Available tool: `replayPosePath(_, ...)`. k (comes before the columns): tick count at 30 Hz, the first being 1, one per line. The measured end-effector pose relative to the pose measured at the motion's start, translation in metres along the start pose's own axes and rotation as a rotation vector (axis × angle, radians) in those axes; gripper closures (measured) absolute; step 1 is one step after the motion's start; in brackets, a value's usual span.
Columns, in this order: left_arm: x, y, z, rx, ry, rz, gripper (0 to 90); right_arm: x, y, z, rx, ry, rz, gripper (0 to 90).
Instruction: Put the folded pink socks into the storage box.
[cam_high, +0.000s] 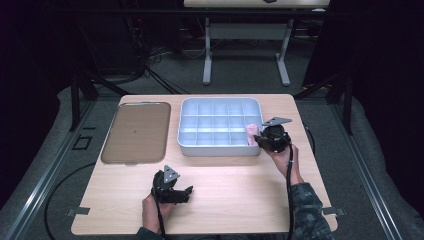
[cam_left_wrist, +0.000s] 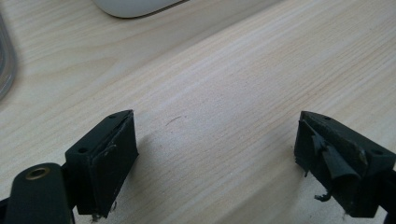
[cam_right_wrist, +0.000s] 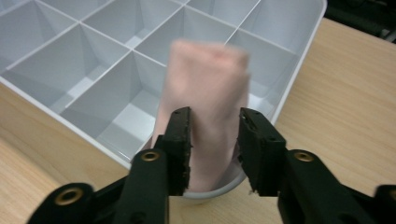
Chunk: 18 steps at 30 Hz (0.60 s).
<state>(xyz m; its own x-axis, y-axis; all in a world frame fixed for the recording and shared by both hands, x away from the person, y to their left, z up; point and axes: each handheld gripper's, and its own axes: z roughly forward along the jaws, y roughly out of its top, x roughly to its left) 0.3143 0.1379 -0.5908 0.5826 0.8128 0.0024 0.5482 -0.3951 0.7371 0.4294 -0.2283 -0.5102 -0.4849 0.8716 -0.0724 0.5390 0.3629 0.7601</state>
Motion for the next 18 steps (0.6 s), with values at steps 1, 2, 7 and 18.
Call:
replayPosePath(1,0.000,0.000,0.000,0.000,0.000,0.000,12.9,0.000,0.000,-0.003,-0.012,-0.002,0.005,59.9)
replayPosePath(2,0.000,0.000,0.000,0.000,0.000,0.001,12.9,0.000,0.001,-0.007,-0.030,-0.001,0.011,59.2)
replayPosePath(7,0.000,0.000,0.000,0.000,0.000,0.001,13.0,0.003,0.010,-0.017,-0.058,0.009,-0.020,53.8)
replayPosePath(18,0.000,0.000,0.000,-0.001,-0.001,0.000,13.2,0.001,0.011,0.009,0.044,0.053,0.010,72.5)
